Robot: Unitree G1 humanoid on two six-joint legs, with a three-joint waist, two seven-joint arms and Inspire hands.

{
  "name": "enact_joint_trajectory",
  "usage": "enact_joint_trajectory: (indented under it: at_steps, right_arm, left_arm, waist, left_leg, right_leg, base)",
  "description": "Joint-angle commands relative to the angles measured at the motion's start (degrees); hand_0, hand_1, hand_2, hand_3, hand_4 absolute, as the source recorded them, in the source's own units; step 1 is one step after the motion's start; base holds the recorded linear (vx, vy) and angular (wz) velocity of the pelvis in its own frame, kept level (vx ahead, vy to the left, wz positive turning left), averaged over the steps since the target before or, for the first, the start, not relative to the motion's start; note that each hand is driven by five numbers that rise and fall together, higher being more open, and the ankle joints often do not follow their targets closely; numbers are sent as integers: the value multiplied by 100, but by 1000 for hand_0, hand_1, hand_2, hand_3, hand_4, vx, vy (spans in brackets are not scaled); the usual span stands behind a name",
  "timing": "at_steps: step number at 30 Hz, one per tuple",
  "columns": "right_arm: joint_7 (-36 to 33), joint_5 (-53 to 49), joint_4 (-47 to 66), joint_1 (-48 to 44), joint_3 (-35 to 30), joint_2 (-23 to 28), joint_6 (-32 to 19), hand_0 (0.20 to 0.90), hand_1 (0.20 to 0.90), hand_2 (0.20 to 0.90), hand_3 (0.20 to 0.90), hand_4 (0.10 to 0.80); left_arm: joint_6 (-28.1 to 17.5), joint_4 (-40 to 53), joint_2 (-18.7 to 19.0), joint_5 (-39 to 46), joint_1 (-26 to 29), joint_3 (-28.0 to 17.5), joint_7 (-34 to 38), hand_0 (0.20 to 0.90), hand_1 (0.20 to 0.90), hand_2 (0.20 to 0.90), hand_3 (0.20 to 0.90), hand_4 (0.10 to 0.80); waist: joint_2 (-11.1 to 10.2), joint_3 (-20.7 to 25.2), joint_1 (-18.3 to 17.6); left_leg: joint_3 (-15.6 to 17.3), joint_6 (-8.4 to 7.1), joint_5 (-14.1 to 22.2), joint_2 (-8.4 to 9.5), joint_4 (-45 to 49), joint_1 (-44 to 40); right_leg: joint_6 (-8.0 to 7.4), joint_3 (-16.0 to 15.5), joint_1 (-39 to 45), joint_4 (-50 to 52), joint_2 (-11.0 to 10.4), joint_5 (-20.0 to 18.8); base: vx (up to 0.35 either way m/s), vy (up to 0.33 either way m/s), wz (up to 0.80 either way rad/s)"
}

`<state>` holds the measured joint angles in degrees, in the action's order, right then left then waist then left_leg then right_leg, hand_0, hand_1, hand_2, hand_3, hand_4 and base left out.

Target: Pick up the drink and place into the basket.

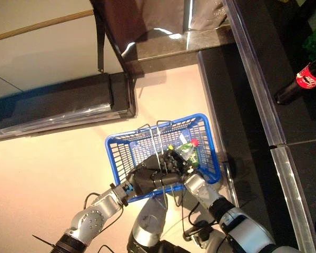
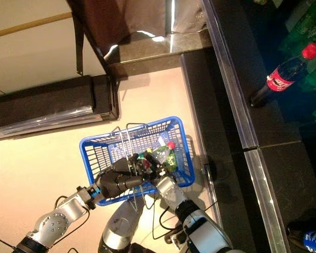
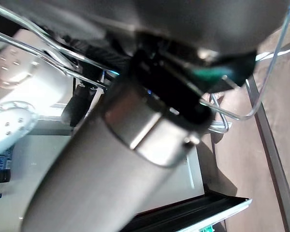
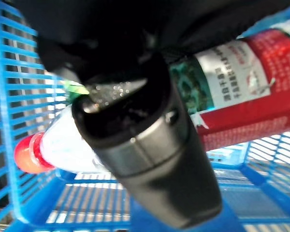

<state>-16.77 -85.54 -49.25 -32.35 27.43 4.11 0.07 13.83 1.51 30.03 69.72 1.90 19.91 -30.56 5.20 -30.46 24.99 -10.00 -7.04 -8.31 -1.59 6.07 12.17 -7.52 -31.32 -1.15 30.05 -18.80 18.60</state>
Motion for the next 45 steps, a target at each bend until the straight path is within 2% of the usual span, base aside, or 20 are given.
enact_joint_trajectory:
  at_steps: [1, 12, 20, 28, 32, 34, 35, 45]
  right_arm:
    - [182, -227, 193, -1012, -66, -775, -34, 900, 900, 900, 900, 800]
    - [540, 97, 151, -1108, -15, -561, 219, 900, 900, 900, 900, 800]
    - [779, 231, 562, -858, 175, -434, 148, 900, 900, 900, 900, 800]
    - [1142, 638, 1646, -352, 468, -133, 13, 900, 900, 900, 900, 800]
    - [1518, 883, 2323, 76, 608, 36, -51, 900, 900, 900, 900, 800]
    - [1881, 1095, 2914, 564, 660, 193, -66, 900, 900, 900, 900, 800]
    - [2357, 1250, 3424, 1052, 693, 374, -97, 900, 900, 900, 900, 800]
    - [3264, 1658, 4498, 2132, 430, 1119, 28, 900, 900, 900, 900, 800]
  left_arm:
    - [-413, 2457, -474, 671, 807, 106, -1430, 300, 300, 300, 200, 100]
    - [-180, 2428, -515, 688, 845, 64, -1218, 300, 300, 300, 200, 100]
    - [-279, 2253, -567, 560, 689, 2, -1238, 300, 300, 300, 200, 100]
    - [-510, 2126, -643, 375, 460, -113, -1263, 300, 300, 300, 200, 100]
    - [-714, 2067, -655, 268, 310, -178, -1263, 300, 300, 300, 200, 100]
    - [-934, 1985, -681, 174, 146, -258, -1272, 300, 300, 300, 200, 100]
    - [-1263, 1832, -676, 147, 24, -282, -1163, 300, 300, 300, 200, 100]
    - [-2012, 1335, -673, 17, -294, -462, -1027, 300, 300, 300, 200, 100]
  waist:
    - [31, 330, -26]
    - [13, 258, -56]
    - [-26, 217, -152]
    - [-66, 160, -330]
    - [-105, 120, -434]
    - [-147, 109, -529]
    - [-204, 91, -640]
    - [-377, 103, -999]
  left_leg:
    - [193, 364, 671, 130, 660, -92]
    - [274, 381, 686, 112, 744, -31]
    - [363, 378, 664, 52, 751, 21]
    - [473, 382, 654, -7, 755, 71]
    - [533, 401, 641, -28, 746, 102]
    - [584, 406, 630, -58, 746, 128]
    - [651, 420, 624, -94, 739, 153]
    - [913, 411, 628, -247, 746, 151]
  right_leg:
    - [286, 30, -91, -786, 196, -1329]
    - [269, 36, -196, -669, 151, -1330]
    - [264, 96, -305, -649, 158, -1345]
    - [269, 175, -444, -587, 156, -1333]
    - [254, 231, -535, -550, 156, -1334]
    - [238, 280, -597, -531, 161, -1331]
    - [217, 347, -676, -513, 167, -1334]
    - [192, 586, -833, -552, 243, -1356]
  base:
    - [0, 0, 0]
    - [0, 0, 0]
    - [-4, -1, 0]
    - [-6, 5, -2]
    - [-22, 12, -7]
    - [-35, 14, -14]
    - [-35, 5, -14]
    - [-26, 1, -16]
